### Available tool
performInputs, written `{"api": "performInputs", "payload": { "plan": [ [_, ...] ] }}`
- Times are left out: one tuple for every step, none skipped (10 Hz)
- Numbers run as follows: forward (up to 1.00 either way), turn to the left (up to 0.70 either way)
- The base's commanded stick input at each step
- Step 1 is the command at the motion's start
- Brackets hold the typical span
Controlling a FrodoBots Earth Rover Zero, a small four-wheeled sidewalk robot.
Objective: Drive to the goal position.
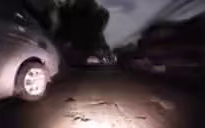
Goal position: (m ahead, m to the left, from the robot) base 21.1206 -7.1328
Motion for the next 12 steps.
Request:
{"api": "performInputs", "payload": {
  "plan": [
    [1.00,0.00],
    [1.00,0.05],
    [1.00,0.26],
    [1.00,0.00],
    [1.00,0.00],
    [1.00,0.00],
    [1.00,0.00],
    [1.00,0.00],
    [1.00,0.00],
    [1.00,0.00],
    [1.00,0.00],
    [1.00,0.00]
  ]
}}
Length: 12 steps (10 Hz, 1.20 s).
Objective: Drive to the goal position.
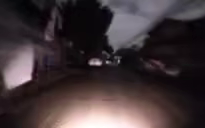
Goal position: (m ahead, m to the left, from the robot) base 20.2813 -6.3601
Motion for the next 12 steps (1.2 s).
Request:
{"api": "performInputs", "payload": {
  "plan": [
    [1.00,0.00],
    [0.88,0.00],
    [0.85,0.00],
    [0.85,0.00],
    [0.85,0.00],
    [0.85,0.00],
    [0.85,0.00],
    [0.81,0.00],
    [0.74,0.00],
    [0.64,0.00],
    [0.50,0.00],
    [0.50,0.00]
  ]
}}
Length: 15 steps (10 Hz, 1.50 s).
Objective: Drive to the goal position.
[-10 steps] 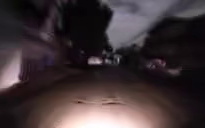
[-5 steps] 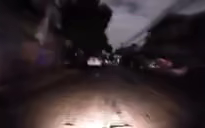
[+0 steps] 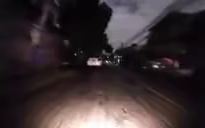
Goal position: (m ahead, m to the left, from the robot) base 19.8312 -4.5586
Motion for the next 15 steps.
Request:
{"api": "performInputs", "payload": {
  "plan": [
    [0.50,0.00],
    [0.50,0.00],
    [0.50,0.00],
    [0.50,0.00],
    [0.50,0.00],
    [0.50,0.27],
    [0.50,0.19],
    [0.50,0.00],
    [0.50,0.00],
    [0.50,0.00],
    [0.50,0.00],
    [0.50,0.00],
    [0.50,0.00],
    [0.50,0.00],
    [0.50,0.00]
  ]
}}
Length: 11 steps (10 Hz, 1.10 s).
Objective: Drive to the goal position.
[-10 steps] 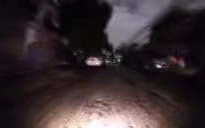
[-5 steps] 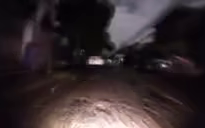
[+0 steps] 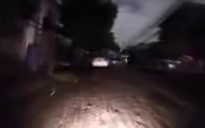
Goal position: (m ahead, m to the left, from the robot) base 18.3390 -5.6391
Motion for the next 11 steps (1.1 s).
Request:
{"api": "performInputs", "payload": {
  "plan": [
    [0.50,0.00],
    [0.50,0.00],
    [0.50,0.00],
    [0.50,0.00],
    [0.50,-0.12],
    [0.50,-0.27],
    [0.50,-0.09],
    [0.50,0.00],
    [0.50,-0.08],
    [0.50,-0.25],
    [0.50,0.00]
  ]
}}
